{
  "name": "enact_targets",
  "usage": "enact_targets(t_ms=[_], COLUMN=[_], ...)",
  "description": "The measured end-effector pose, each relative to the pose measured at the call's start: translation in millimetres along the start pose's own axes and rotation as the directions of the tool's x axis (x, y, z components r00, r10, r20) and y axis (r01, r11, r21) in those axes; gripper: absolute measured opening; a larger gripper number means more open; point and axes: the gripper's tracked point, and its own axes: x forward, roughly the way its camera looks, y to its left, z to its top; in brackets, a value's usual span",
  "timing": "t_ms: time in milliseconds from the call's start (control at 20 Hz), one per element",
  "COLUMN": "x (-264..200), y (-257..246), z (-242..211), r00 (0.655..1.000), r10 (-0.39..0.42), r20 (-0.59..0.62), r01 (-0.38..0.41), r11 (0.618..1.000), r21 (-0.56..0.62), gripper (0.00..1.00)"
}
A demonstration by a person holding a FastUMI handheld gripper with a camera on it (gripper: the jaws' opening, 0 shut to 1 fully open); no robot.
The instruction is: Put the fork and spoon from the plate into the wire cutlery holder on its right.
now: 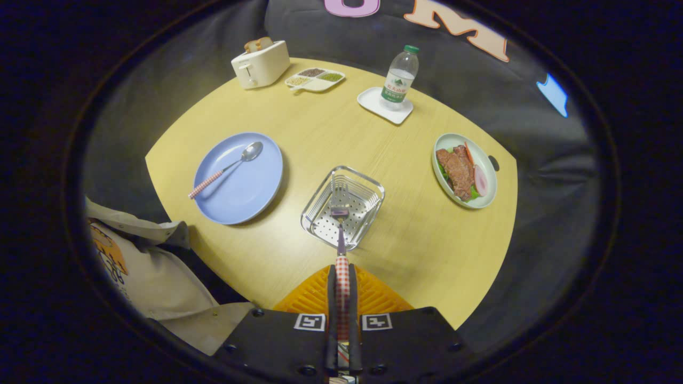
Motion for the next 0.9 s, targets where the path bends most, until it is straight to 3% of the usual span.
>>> enact_targets(t_ms=[550, 900], x=[27.3, 29.2], y=[0.9, -0.4], z=[2.2, 13.2], r00=[0.985, 0.988], r10=[0.038, 0.041], r20=[-0.169, -0.149], r01=[-0.038, -0.034], r11=[0.999, 0.998], r21=[0.006, 0.049], gripper=[0.12, 0.2])
